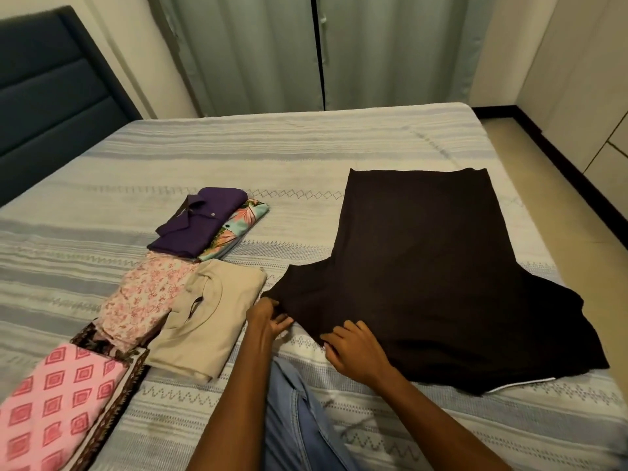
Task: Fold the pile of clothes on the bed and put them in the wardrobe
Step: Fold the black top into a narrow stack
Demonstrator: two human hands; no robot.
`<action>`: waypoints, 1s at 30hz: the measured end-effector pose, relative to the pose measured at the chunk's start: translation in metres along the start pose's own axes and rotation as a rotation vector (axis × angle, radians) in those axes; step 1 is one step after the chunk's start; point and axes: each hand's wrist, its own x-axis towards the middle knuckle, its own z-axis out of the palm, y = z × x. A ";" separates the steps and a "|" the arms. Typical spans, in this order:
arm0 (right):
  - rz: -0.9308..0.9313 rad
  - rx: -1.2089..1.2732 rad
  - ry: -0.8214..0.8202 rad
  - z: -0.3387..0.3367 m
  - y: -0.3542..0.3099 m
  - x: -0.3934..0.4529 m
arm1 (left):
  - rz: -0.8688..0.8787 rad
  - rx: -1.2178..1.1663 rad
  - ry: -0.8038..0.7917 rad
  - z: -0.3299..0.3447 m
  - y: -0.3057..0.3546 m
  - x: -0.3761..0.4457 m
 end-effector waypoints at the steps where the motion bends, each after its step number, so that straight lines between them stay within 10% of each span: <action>1: -0.015 -0.004 -0.017 0.000 0.000 -0.001 | 0.009 0.036 0.020 -0.001 0.000 0.001; 14: 0.113 0.197 -0.336 -0.030 -0.007 0.016 | 0.275 0.325 0.258 0.005 -0.003 0.007; 30: 0.334 0.338 -0.500 -0.043 0.052 0.138 | 0.050 -0.028 0.151 0.006 -0.016 0.007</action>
